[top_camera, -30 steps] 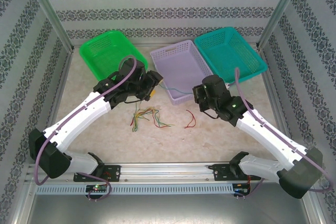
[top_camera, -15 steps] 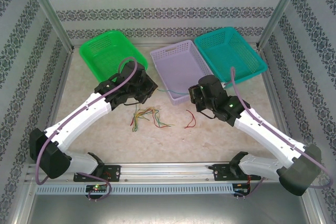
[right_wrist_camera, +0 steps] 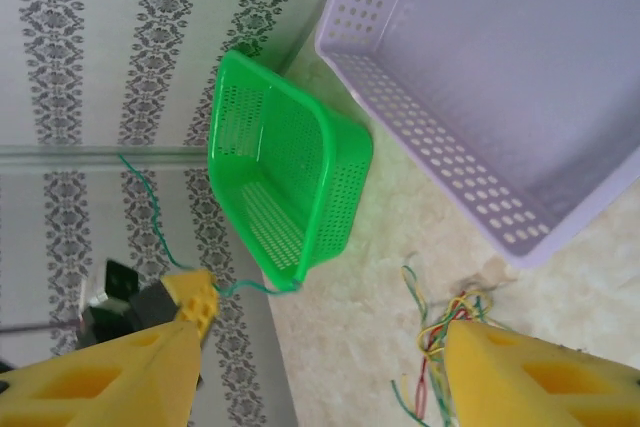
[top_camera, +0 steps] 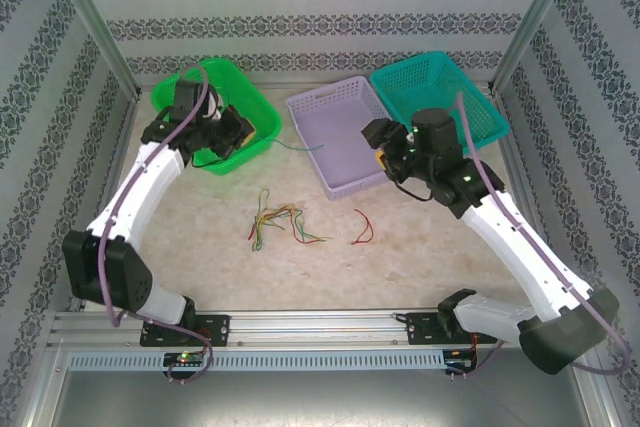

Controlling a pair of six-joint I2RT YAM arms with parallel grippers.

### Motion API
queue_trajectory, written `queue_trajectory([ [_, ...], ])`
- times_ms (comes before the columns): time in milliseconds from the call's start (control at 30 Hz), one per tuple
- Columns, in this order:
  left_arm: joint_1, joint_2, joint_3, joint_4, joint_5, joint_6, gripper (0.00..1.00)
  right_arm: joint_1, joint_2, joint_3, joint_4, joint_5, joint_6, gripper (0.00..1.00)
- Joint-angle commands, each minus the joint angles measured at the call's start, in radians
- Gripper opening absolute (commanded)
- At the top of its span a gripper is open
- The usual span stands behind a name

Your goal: Untangle the cables

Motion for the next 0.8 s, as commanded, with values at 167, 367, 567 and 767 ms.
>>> queue_trajectory([
  [167, 0.107, 0.126, 0.235, -0.133, -0.033, 0.318, 0.0, -0.052, 0.03, 0.025, -0.093, -0.286, -0.294, 0.67],
  [367, 0.172, 0.26, 0.364, -0.215, -0.142, 0.408, 0.0, -0.011, 0.081, 0.039, -0.076, -0.293, -0.327, 0.67],
  [567, 0.254, 0.433, 0.47, -0.255, -0.169, 0.414, 0.0, 0.008, 0.125, 0.085, -0.075, -0.198, -0.295, 0.65],
  [767, 0.259, 0.613, 0.6, -0.314, -0.188, 0.441, 0.0, 0.014, 0.175, 0.133, -0.092, -0.169, -0.306, 0.65],
])
